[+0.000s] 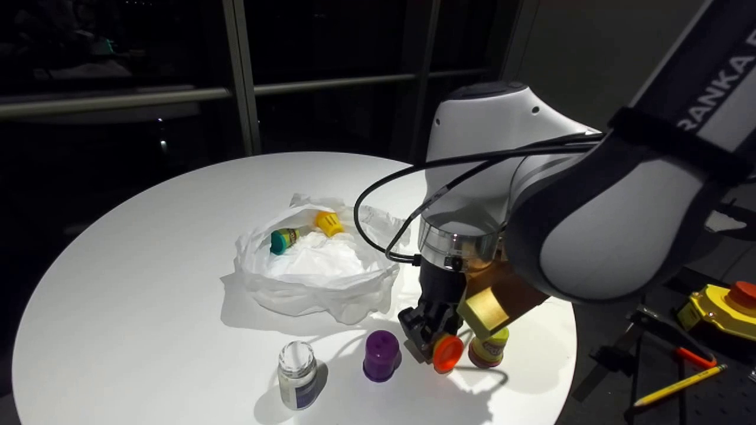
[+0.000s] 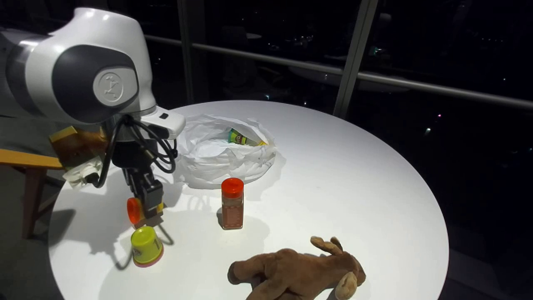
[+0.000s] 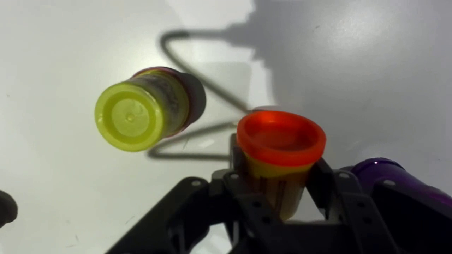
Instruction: Remove the deer toy and containers from the white plastic bag and place them on the table
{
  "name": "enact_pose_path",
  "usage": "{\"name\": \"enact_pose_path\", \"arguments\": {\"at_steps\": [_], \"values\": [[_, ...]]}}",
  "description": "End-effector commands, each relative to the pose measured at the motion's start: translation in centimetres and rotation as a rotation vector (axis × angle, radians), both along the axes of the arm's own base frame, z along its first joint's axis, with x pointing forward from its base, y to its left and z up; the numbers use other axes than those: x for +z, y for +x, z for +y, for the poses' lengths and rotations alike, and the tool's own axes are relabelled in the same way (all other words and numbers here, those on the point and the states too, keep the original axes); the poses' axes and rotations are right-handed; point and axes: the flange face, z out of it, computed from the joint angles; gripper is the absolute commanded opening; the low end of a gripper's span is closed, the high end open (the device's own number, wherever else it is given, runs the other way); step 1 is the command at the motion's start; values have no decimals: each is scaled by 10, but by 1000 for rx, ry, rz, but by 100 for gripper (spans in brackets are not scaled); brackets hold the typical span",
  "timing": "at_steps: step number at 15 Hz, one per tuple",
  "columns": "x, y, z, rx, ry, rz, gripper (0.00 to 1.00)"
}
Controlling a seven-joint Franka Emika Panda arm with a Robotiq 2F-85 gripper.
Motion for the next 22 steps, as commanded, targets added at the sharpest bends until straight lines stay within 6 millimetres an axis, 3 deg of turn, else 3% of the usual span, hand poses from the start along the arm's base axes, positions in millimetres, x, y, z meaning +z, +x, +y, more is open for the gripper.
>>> {"name": "enact_pose_path", "arguments": {"at_steps": [1,5,8,11,13,15,18,22], "values": [[-3,8,3,33,-6,-4,69],[31,13,0,66,-40,-34,99],[72,35,-1,49,-52,-108,100],[118,71,3,53,-70,-224,100],[136,99,5,77,-91,-281,100],[144,127,5,97,-87,-317,100],[138,165,3,101,-58,-327,100],[100,207,-13,86,-35,-259,100]]}}
